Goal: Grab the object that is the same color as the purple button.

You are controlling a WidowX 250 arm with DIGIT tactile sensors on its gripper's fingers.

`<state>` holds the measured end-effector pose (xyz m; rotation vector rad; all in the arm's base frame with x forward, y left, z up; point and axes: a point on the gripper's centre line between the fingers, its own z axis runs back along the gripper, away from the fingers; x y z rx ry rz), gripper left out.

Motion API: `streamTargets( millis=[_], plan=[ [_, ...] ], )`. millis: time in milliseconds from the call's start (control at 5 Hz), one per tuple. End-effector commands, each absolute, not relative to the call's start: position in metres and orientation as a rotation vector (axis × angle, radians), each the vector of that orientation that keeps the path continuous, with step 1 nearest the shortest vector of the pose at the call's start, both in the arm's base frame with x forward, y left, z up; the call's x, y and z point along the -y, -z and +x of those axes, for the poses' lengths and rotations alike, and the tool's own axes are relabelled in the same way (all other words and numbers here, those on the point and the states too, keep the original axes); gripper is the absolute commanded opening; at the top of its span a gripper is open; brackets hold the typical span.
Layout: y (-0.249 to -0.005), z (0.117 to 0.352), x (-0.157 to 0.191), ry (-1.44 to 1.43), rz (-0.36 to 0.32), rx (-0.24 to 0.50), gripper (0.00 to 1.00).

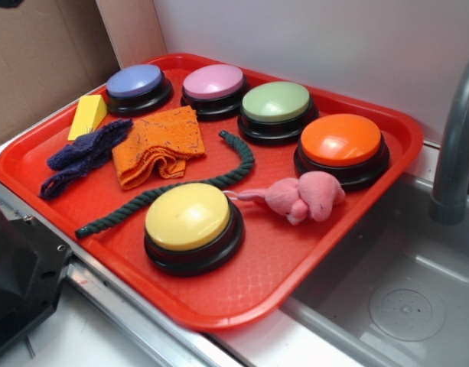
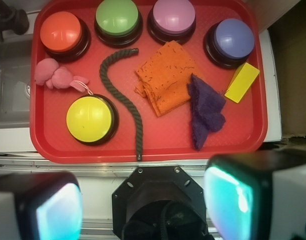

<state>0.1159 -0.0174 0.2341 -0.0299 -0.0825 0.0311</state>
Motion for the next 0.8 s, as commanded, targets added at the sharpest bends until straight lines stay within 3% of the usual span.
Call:
streamTargets(
  millis=[0, 200, 600],
  plan=[
    [-0.234, 0.116, 0.017, -0.031, -0.030, 0.083, 1.00],
    [-0.220, 0.124, 0.000, -0.055, -0.005, 0.152, 1.00],
    [-0.159, 0.140, -0.055, -0.089, -0.011, 0.159, 1.00]
  ],
)
